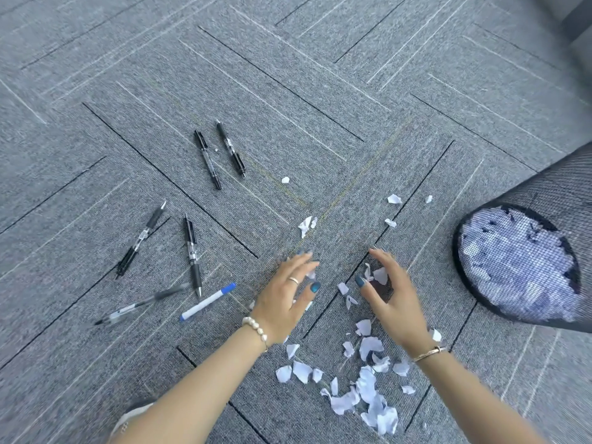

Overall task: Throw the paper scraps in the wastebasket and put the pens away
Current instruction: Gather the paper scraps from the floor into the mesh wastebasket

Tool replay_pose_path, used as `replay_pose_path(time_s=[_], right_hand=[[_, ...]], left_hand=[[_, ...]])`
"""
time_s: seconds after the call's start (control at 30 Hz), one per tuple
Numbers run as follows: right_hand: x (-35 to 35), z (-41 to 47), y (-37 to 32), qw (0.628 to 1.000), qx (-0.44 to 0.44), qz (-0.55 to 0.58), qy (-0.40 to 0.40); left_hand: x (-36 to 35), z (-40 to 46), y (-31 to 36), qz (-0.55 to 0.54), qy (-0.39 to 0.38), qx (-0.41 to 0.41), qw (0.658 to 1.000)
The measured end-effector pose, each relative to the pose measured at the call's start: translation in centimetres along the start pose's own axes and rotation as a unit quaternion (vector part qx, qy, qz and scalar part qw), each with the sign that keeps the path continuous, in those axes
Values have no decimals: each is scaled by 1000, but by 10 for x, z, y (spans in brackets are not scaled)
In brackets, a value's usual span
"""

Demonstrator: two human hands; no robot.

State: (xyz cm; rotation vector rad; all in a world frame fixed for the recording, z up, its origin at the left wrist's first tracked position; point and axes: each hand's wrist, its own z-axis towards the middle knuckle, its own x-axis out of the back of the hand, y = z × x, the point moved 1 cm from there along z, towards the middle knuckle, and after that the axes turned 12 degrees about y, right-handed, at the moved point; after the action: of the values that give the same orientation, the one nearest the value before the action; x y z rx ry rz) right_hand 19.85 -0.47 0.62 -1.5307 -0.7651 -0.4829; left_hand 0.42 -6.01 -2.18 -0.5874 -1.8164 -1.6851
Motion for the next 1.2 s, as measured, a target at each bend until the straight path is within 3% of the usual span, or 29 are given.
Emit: replay_pose_path(time_s=[0.27,0.47,0.63,1.07,1.2], right_hand=[[-2,-11,-3,998,18,57,-22],[6,2,-4,996,19,89,21],[17,38,2,996,13,60,59],[17,113,29,988,32,-57,142],[18,127,40,984,10,-68,166]], left_hand=[[-25,-8,36,-90,-46,-58,993],[-18,18,31,-112,30,-48,992],[2,58,24,-81,99,-28,991],[15,134,18,-76,153,-4,985],[11,146,3,25,148,-36,988]])
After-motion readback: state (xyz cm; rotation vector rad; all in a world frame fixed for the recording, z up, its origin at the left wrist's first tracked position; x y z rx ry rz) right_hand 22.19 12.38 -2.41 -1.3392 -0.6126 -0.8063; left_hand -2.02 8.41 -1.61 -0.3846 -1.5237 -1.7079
